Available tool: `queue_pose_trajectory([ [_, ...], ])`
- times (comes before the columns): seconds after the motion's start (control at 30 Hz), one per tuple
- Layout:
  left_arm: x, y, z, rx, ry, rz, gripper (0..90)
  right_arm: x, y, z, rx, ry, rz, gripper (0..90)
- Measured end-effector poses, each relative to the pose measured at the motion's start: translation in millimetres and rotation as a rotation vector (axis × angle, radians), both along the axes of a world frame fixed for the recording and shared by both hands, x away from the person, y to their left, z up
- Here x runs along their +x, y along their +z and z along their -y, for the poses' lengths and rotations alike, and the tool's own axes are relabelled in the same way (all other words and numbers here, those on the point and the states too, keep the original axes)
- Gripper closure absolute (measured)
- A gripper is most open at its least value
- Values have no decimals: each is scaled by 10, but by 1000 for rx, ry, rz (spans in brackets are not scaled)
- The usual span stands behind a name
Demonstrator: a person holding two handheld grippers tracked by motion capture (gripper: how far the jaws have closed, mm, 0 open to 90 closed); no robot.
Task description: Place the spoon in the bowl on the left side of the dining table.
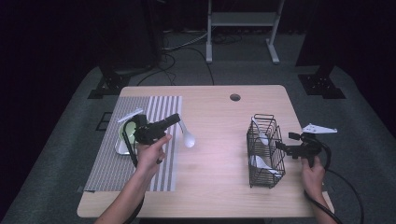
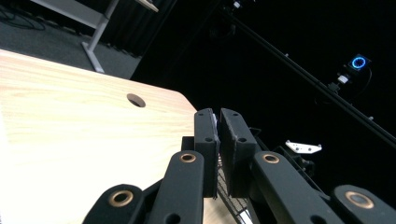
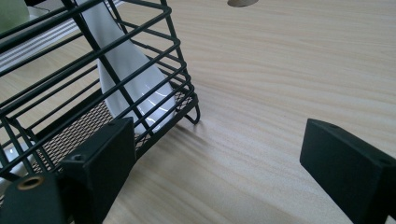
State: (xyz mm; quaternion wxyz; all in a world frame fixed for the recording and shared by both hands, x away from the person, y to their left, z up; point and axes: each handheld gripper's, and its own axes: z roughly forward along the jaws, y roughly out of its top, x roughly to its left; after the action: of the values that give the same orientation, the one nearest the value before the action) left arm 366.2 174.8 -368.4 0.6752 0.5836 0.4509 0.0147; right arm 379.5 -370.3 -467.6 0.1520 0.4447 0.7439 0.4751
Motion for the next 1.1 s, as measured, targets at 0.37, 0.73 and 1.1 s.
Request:
queue_pose_trajectory([
  [0.37, 6, 22, -173, -5, 36, 0, 857, -2, 1, 5, 2, -2, 1, 94],
  [0.73, 4, 36, -317, -5, 69, 0, 857, 9, 6, 18, 16, 3, -15, 95],
  [1.1, 12, 83, -464, -19, 105, 6, 857, 10, 9, 13, 9, 1, -13, 95],
])
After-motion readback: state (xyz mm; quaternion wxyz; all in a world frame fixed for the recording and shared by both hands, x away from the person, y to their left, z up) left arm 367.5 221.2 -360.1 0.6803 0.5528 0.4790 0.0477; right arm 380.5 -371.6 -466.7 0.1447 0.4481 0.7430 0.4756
